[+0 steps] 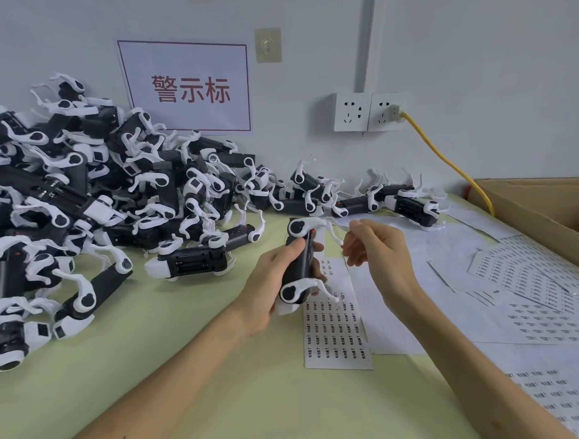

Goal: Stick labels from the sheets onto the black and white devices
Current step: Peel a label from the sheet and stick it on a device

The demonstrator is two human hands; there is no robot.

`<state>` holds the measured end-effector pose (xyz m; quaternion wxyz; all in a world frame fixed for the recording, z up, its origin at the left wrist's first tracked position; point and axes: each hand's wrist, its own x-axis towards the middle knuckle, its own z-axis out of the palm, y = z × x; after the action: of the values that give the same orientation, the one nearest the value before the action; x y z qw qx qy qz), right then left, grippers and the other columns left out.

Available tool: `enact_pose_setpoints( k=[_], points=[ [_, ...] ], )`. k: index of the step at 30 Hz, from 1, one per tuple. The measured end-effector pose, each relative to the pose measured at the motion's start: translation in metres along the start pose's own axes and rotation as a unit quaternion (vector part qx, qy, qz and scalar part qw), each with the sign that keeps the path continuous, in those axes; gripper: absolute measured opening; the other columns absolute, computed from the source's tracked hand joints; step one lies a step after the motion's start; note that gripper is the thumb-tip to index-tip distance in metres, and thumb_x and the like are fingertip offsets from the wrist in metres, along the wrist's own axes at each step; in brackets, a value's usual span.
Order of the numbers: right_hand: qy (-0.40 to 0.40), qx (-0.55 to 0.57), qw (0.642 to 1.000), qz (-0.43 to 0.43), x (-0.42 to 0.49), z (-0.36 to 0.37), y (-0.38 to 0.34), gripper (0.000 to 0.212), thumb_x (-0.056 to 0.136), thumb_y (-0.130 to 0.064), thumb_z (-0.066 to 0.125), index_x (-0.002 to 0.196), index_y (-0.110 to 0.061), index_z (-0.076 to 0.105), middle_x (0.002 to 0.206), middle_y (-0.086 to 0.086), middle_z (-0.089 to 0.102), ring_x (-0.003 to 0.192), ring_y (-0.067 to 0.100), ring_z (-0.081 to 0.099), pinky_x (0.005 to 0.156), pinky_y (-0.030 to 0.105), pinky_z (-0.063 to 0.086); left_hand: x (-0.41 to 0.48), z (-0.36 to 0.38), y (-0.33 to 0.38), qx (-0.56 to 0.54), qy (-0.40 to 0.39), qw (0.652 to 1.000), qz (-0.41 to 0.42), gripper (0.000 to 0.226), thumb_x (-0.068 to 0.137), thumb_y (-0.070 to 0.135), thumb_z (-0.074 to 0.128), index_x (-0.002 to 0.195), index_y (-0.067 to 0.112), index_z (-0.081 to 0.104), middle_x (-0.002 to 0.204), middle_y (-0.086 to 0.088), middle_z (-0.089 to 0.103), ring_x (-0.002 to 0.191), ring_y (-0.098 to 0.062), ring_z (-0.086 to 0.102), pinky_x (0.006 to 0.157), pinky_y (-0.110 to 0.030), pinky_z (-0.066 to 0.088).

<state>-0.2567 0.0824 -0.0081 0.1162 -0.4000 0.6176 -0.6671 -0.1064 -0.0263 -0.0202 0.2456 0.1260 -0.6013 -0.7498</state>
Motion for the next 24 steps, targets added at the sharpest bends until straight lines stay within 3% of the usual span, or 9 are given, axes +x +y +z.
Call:
enact_pose_setpoints(
  k=[3,7,9,12,14,16,20,24],
  points=[
    [0.003,-0.005,1.0,0.006,0.001,0.0,0.003,0.038,0.093,-0.035,0.052,0.063,-0.017,0.067,0.062,0.003,0.067,0.055,0.011,0.057,0.053,0.017,0.044,0.0,-0.003,-0.002,-0.006,-0.015,1.0,-0.014,0.063,0.097,0.061,0.048,0.126,0.008,0.064,0.086,-0.004,0.061,0.092,-0.028,0.053,0.087,-0.043,0.039],
    [0.041,0.0,0.999,0.009,0.0,-0.002,0.003,0.037,0.096,-0.026,0.053,0.063,-0.014,0.066,0.062,0.0,0.065,0.053,0.01,0.056,0.052,0.016,0.042,0.001,-0.005,-0.001,-0.052,-0.026,0.997,-0.051,0.076,0.09,0.068,0.04,0.131,0.008,0.065,0.088,-0.003,0.063,0.085,-0.02,0.056,0.078,-0.033,0.05],
    [0.068,0.014,0.998,-0.005,0.0,-0.003,0.0,0.025,0.09,-0.028,0.054,0.075,-0.014,0.068,0.068,-0.003,0.066,0.058,0.01,0.058,0.054,0.017,0.043,0.001,-0.006,-0.001,-0.057,-0.032,0.996,-0.058,0.075,0.09,0.066,0.041,0.131,0.008,0.065,0.089,-0.004,0.064,0.083,-0.019,0.059,0.076,-0.033,0.054],
    [0.05,0.021,0.997,-0.058,-0.002,-0.004,-0.007,0.015,0.087,-0.031,0.06,0.097,-0.023,0.07,0.093,-0.011,0.071,0.083,0.008,0.067,0.066,0.017,0.049,0.001,-0.006,0.0,-0.043,-0.028,0.997,-0.057,0.061,0.09,0.056,0.048,0.125,0.012,0.069,0.09,-0.006,0.064,0.082,-0.018,0.062,0.07,-0.033,0.055],
    [-0.01,-0.026,0.995,-0.092,-0.005,-0.001,-0.009,0.024,0.087,-0.034,0.066,0.11,-0.03,0.068,0.115,-0.012,0.068,0.107,0.005,0.064,0.083,0.02,0.051,0.002,-0.006,-0.001,-0.011,-0.014,0.999,-0.044,0.053,0.093,0.053,0.055,0.12,0.011,0.071,0.089,-0.006,0.065,0.082,-0.019,0.061,0.068,-0.033,0.055],
    [-0.045,-0.092,0.987,-0.126,-0.01,0.005,-0.007,0.034,0.085,-0.039,0.072,0.117,-0.031,0.067,0.124,-0.01,0.062,0.117,0.004,0.059,0.09,0.016,0.046,0.002,-0.006,-0.003,0.028,-0.004,0.999,-0.023,0.048,0.097,0.052,0.052,0.113,0.011,0.071,0.087,-0.002,0.067,0.08,-0.018,0.061,0.066,-0.033,0.055],
    [-0.014,-0.18,0.964,-0.195,-0.013,0.011,-0.001,0.035,0.089,-0.032,0.077,0.12,-0.018,0.068,0.115,-0.006,0.064,0.11,0.008,0.059,0.087,0.015,0.044,0.0,-0.003,-0.003,0.045,-0.007,0.999,-0.007,0.038,0.098,0.052,0.052,0.108,0.024,0.076,0.086,0.003,0.07,0.078,-0.013,0.067,0.062,-0.031,0.056],
    [0.025,-0.193,0.957,-0.216,-0.013,0.01,0.004,0.026,0.094,-0.034,0.07,0.117,-0.022,0.069,0.104,-0.011,0.067,0.1,0.008,0.062,0.084,0.012,0.041,0.0,0.0,-0.001,0.051,-0.006,0.999,0.001,0.039,0.093,0.055,0.055,0.091,0.023,0.077,0.086,-0.01,0.06,0.073,-0.019,0.066,0.059,-0.035,0.057]
  ],
)
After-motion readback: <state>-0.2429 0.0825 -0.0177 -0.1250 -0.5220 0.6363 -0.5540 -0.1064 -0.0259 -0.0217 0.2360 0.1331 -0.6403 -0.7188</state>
